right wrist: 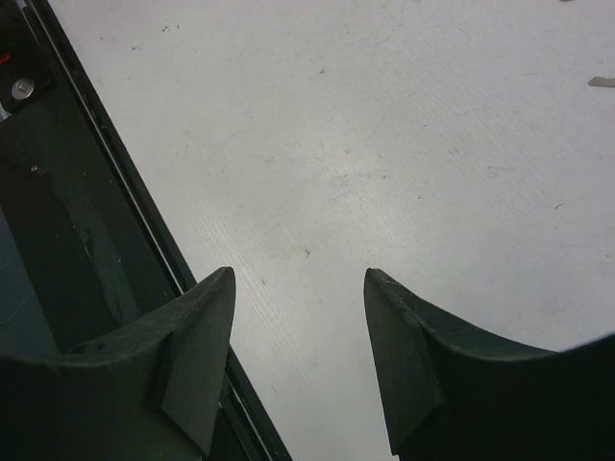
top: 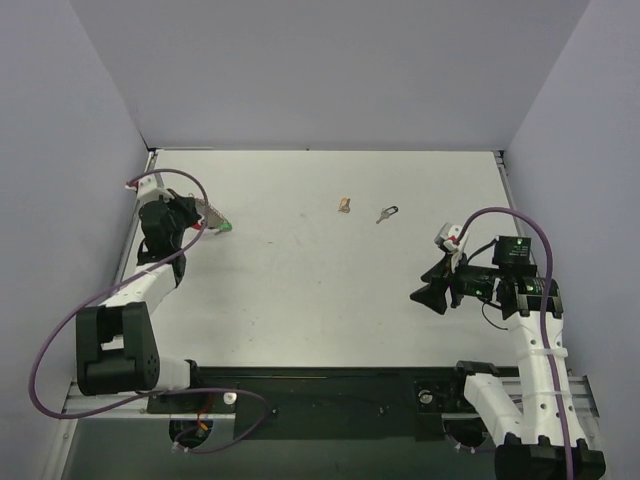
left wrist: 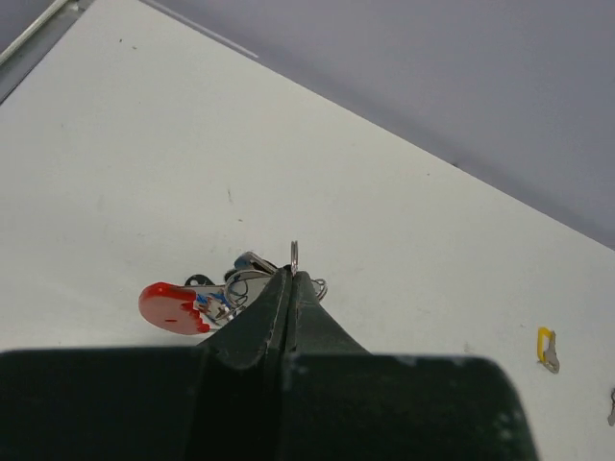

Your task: Put the keys on the keyring

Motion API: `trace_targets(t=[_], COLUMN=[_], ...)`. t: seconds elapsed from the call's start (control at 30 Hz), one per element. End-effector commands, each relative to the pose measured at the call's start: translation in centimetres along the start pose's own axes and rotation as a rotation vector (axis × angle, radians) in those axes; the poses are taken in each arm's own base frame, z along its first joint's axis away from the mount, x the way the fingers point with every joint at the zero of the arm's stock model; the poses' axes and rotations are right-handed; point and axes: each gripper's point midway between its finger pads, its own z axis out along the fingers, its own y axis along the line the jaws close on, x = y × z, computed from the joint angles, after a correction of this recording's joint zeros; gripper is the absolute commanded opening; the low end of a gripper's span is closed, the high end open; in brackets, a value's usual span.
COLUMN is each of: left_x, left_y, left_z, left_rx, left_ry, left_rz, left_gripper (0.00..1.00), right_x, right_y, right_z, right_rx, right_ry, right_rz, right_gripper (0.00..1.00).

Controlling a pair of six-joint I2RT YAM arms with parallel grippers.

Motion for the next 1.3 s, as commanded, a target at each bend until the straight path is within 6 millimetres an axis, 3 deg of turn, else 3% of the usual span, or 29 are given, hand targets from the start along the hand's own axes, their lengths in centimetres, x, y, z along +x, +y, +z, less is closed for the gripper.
trace_targets(t=[0.0,0.07,0.1,0.27,0.47,0.67,0.73,0.83,0.97,1.0,1.07,1.13,1.27], left_x=[-1.2,0.7,0.5,3.4,4.7,4.9,5.0,5.5,4.5,4.3,3.8,3.3,-0.5], left_y=[0.6,1.9,2.0,3.2,3.7,3.9,3.9,4.1,2.9,2.5,0.8,-1.1,-5.6], left_z=[-0.8,-1.9,-2.4,-3.9,-5.7,-8.2,-8.9,-9.8,-10.6,-10.9,-11.1,-11.5,-12.9], left_rx=[-0.030,-0.078,-0.084,-0.147,-0.173,-0.195,-0.198,-0.206,-0.156,-0.143,-0.070,0.007,0.198], left_ry=[-0.073,-0.038,-0.045,0.039,0.065,0.071,0.063,0.071,0.071,0.080,0.108,0.155,0.163], left_rz=[-0.035,-0.054,-0.060,-0.098,-0.150,-0.215,-0.238,-0.259,-0.255,-0.247,-0.236,-0.248,-0.293], left_gripper=[0.00,0.00,0.00,0.00,0.01,0.35,0.44,0.49,0.59,0.65,0.75,0.78,0.80], right_x=[-0.8,-0.8,-0.9,-0.9,-1.0,-1.0,-0.9,-0.7,-0.5,-0.3,-0.2,-0.1,-0.9], right_y=[0.4,0.5,0.5,0.6,0.9,1.0,0.9,0.8,0.5,0.2,-0.4,-1.3,-3.1], right_z=[0.0,0.0,0.0,-0.1,-0.3,-0.3,-0.3,-0.2,-0.4,-0.4,-0.8,-1.3,-2.6], right_rx=[-0.019,-0.022,-0.024,-0.022,-0.021,-0.022,-0.023,-0.018,0.000,0.013,0.054,0.104,0.203], right_ry=[-0.046,-0.046,-0.047,-0.046,-0.049,-0.048,-0.048,-0.045,-0.042,-0.037,-0.034,-0.026,-0.032], right_rz=[-0.017,-0.017,-0.017,-0.024,-0.034,-0.033,-0.029,-0.025,-0.014,-0.006,0.008,0.035,0.141], right_gripper=[0.52,0.51,0.51,0.51,0.52,0.52,0.52,0.52,0.52,0.52,0.53,0.55,0.63])
